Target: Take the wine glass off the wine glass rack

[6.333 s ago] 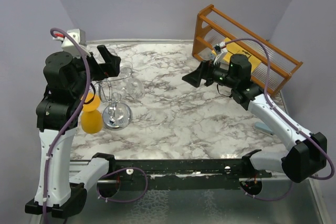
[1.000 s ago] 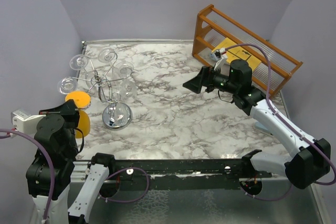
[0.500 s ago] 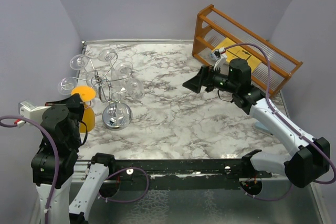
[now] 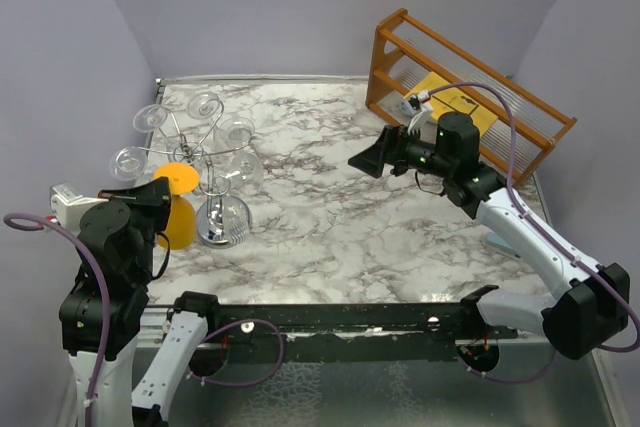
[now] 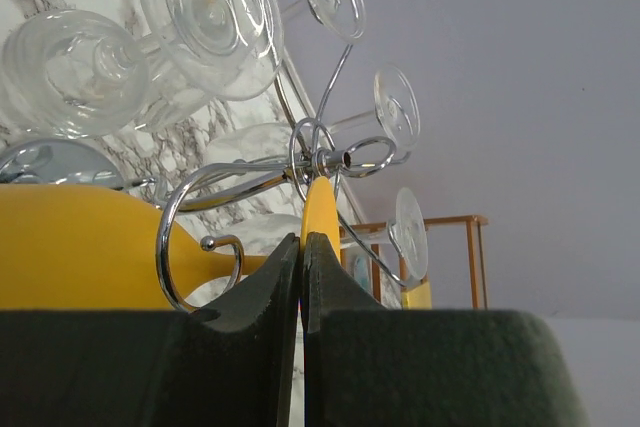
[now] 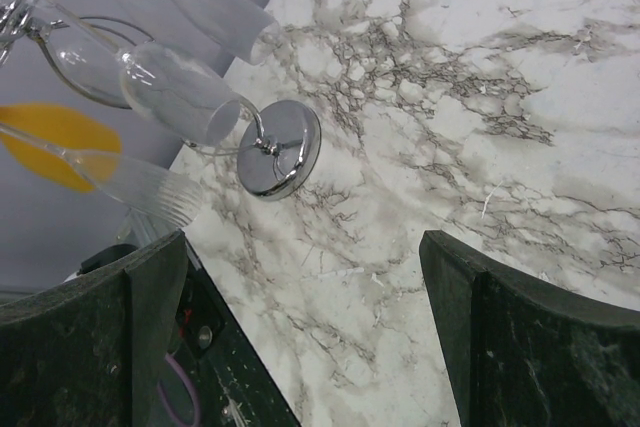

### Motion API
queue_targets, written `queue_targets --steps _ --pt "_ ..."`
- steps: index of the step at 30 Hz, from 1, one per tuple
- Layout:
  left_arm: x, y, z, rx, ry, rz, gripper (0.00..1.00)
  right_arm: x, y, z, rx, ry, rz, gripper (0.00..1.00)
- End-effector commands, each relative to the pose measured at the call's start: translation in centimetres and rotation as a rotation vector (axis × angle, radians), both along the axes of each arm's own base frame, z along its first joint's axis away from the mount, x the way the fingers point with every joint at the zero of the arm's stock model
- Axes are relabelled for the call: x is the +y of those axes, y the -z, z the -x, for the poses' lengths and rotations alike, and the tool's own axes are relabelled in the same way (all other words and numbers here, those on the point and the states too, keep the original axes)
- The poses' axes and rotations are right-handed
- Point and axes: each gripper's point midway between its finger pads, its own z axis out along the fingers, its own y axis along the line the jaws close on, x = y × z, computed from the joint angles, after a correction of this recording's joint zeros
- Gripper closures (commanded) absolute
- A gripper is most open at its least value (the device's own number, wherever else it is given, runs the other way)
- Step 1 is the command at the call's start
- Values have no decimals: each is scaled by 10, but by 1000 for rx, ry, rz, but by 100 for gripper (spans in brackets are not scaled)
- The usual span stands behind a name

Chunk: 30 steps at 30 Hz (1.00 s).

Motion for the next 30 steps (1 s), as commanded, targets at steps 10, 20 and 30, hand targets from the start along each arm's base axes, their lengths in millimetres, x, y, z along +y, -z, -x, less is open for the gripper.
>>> queue_targets --steps 10,20,30 --pt "-12 -13 18 -41 82 10 100 -3 -24 9 -39 1 -30 1" --pt "-12 -23 54 -97 111 29 100 4 -27 21 10 -51 -81 1" --pt "-44 -54 92 -282 317 138 100 21 -7 63 238 -228 -225 1"
